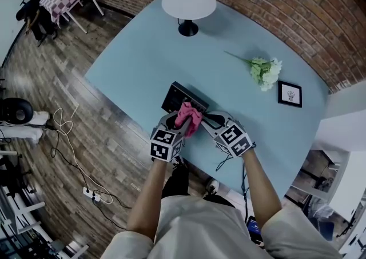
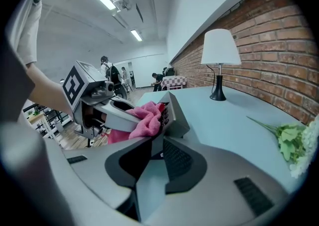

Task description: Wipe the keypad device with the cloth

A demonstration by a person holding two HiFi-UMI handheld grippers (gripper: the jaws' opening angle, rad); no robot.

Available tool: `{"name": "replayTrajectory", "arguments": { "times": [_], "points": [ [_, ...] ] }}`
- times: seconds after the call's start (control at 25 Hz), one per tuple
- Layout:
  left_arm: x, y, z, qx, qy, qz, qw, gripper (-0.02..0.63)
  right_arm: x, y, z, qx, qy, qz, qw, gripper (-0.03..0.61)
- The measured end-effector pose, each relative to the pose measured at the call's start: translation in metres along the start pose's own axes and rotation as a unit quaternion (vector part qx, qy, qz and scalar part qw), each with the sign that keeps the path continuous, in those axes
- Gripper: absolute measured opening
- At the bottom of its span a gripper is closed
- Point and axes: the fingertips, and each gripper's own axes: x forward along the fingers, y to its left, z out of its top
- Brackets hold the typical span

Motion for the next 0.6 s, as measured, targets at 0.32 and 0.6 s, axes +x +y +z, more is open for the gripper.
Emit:
{"name": "replayTrajectory", "arguments": {
  "times": [0.32,0.6],
  "points": [
    [-0.004,0.005,-0.035,0.001,0.042,0.015,0.9990,0.170,0.000,-0.005,0.001,0.014,-0.006,-0.014,1.000,0.095],
    [-0.008,0.006,-0.056,-0.003,0.071,0.014,0.9974,0.170,0.001,-0.003,-0.001,0.016,-0.005,-0.015,1.000,0.095]
  ]
}}
